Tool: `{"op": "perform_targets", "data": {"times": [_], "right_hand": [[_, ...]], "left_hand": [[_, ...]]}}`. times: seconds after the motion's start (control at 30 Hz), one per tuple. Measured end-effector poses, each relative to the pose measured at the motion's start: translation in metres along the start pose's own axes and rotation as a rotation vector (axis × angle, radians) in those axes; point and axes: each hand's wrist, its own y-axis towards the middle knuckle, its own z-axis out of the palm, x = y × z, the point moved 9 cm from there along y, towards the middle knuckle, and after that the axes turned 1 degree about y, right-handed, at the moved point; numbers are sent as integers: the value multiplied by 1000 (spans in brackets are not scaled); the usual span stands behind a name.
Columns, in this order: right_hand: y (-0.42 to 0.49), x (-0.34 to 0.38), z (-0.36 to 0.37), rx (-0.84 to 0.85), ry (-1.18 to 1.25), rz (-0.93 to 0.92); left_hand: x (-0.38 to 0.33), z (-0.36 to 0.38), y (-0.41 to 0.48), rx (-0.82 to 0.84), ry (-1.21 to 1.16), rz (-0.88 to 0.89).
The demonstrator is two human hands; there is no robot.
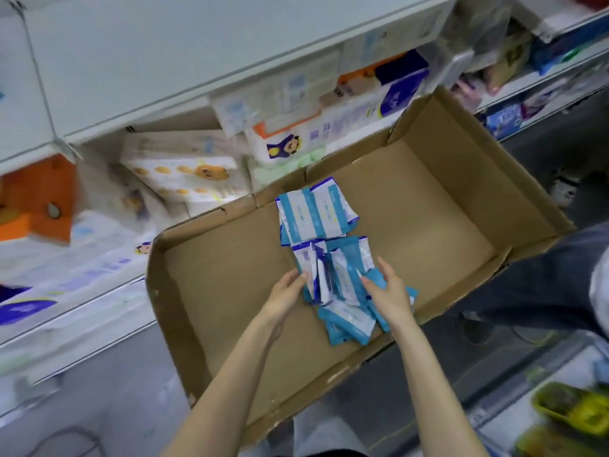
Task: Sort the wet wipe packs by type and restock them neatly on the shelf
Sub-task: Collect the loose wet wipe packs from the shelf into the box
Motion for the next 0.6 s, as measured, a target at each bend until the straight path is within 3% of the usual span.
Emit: {"op": "perform_targets", "data": {"times": [0.3, 0.6], "right_hand": [[-47, 31, 55, 79, -48, -87], [-161, 119, 167, 120, -211, -428]], "left_hand": [[-16, -55, -59, -114, 20, 198], [-20, -211, -175, -331, 173, 527]]}}
